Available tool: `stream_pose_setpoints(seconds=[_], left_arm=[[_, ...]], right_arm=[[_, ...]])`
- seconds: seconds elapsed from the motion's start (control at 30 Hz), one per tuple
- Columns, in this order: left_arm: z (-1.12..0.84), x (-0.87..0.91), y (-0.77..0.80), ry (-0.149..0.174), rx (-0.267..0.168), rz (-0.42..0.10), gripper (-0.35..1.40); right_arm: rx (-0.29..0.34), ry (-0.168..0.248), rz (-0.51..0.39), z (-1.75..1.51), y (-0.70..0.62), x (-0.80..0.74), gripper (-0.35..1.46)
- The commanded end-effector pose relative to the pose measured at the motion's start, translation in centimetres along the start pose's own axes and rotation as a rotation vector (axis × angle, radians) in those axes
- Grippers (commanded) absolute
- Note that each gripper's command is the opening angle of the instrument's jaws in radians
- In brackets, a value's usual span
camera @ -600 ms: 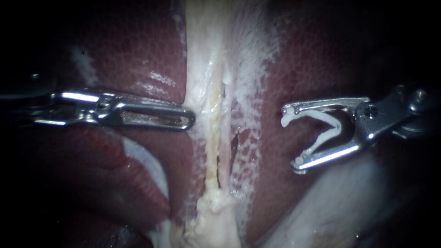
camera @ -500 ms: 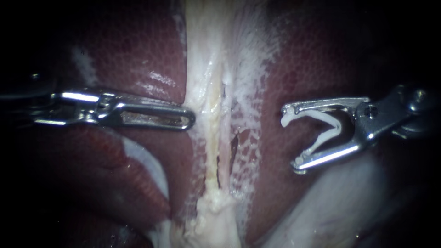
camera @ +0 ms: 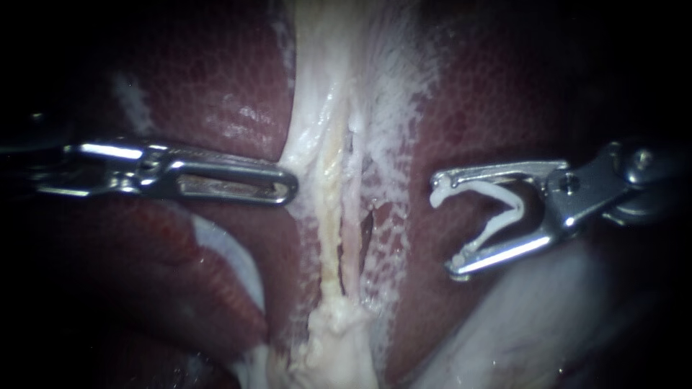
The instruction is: Clipping first clip left tube
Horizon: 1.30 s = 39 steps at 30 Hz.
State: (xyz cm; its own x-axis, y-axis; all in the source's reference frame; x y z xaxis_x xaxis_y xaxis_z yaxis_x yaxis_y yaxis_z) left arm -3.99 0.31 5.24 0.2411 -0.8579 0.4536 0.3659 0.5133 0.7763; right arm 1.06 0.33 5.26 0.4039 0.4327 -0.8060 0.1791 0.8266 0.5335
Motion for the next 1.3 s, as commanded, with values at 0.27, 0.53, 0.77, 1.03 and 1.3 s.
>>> stream_pose_setpoints(seconds=[0.27,0.53,0.77,1.03,1.3], left_arm=[[-0.31,-0.18,-0.16,-0.044,0.0,-0.015,-0.35],[-0.32,-0.18,-0.25,-0.045,-0.004,-0.022,-0.35],[-0.32,-0.18,-0.27,-0.046,-0.005,-0.022,-0.35],[-0.32,-0.17,-0.31,-0.046,-0.007,-0.022,-0.35],[-0.32,-0.17,-0.34,-0.047,-0.009,-0.022,-0.35]], right_arm=[[0.024,-0.008,0.073,0.49,-0.05,-0.32,0.6],[0.046,-0.016,0.111,0.88,-0.04,-0.52,0.6],[0.05,-0.02,0.119,1.13,0.05,-0.56,0.6],[0.06,-0.024,0.114,1.37,0.19,-0.63,0.59],[0.105,-0.033,0.098,1.44,0.28,-0.77,0.56]])
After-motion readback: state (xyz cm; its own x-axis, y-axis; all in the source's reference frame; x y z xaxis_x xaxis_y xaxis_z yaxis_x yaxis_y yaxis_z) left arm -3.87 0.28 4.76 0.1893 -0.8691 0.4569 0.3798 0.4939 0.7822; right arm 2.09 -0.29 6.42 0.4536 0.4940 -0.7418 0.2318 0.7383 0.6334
